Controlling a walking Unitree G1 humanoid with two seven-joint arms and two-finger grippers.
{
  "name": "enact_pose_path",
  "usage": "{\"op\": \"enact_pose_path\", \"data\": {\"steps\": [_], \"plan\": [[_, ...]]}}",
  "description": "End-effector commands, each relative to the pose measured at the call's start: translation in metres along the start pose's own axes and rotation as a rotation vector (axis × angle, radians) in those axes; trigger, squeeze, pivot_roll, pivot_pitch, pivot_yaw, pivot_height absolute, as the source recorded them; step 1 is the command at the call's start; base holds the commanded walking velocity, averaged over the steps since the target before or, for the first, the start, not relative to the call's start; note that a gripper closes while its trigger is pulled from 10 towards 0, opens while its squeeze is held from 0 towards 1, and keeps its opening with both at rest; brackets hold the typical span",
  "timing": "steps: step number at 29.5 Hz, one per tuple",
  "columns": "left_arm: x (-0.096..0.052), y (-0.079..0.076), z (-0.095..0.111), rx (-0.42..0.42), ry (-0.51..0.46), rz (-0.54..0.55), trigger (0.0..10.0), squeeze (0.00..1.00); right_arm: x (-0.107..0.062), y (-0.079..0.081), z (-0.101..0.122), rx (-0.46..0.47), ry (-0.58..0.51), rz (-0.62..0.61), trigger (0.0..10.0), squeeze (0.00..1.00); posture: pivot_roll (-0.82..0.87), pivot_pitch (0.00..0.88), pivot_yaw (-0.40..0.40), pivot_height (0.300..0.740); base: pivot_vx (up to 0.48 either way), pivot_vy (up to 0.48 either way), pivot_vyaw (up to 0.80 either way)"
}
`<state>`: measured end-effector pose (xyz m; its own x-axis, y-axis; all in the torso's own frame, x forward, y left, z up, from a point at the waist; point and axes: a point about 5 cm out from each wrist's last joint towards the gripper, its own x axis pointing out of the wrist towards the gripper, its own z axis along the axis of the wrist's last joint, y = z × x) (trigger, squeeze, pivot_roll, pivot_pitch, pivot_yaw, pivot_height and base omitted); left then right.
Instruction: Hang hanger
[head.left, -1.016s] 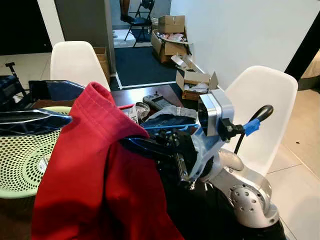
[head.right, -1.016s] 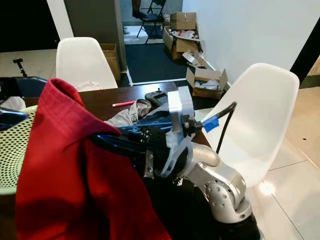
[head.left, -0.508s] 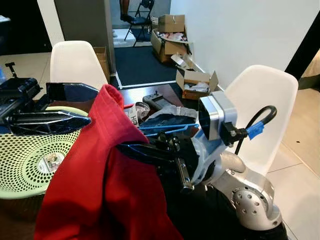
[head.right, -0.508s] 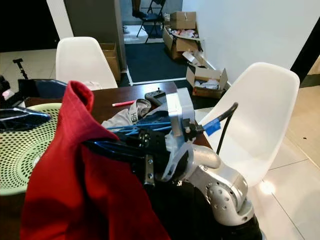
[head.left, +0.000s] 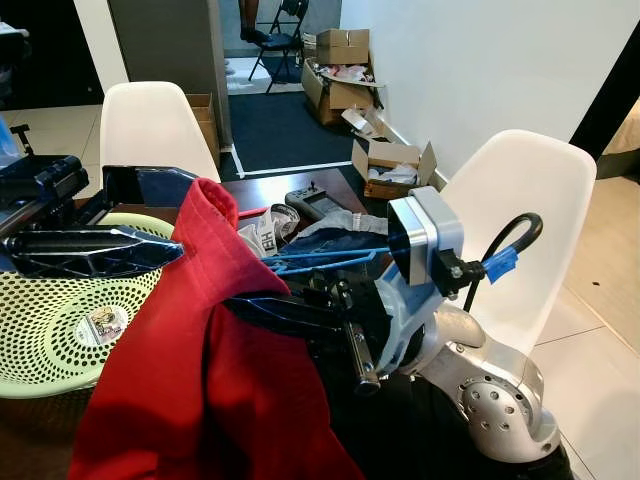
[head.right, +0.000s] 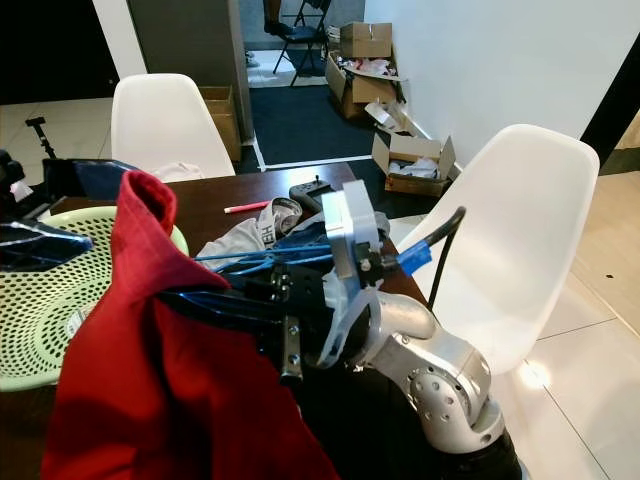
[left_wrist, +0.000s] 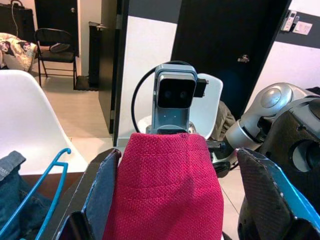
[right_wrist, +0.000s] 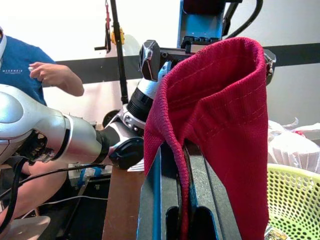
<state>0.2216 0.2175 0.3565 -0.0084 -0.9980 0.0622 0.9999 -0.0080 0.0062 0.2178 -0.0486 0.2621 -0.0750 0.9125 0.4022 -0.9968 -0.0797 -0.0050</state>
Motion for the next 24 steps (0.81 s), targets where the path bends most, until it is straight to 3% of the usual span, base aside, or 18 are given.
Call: {"op": "enact_pose_path", "data": {"steps": [1,13,14,24], "plan": [[0.0037,0.0003,-0.0045,-0.022,0.002,-0.03,10.0,0.0,0.0009,0.0053,0.0041,-0.016,-0.008,0.029,0.0,0.0,0.11,0.037,-0.03,0.74,0.0,0.0,0.0],[-0.0045,-0.0032,-0.0029,-0.068,-0.044,-0.092,10.0,0.0,0.0023,0.0039,0.0062,-0.023,-0.012,0.064,0.0,0.0,0.11,0.028,-0.03,0.74,0.0,0.0,0.0],[-0.0049,-0.0035,-0.0027,-0.076,-0.058,-0.101,0.0,0.0,0.0025,0.0039,0.0063,-0.023,-0.011,0.069,0.0,0.0,0.11,0.025,-0.032,0.74,0.0,0.0,0.0],[-0.0028,-0.003,-0.0119,-0.105,-0.047,-0.127,0.0,0.0,0.004,0.0064,0.0081,-0.029,-0.007,0.097,0.0,0.0,0.11,0.021,-0.028,0.74,0.0,0.0,0.0]]}}
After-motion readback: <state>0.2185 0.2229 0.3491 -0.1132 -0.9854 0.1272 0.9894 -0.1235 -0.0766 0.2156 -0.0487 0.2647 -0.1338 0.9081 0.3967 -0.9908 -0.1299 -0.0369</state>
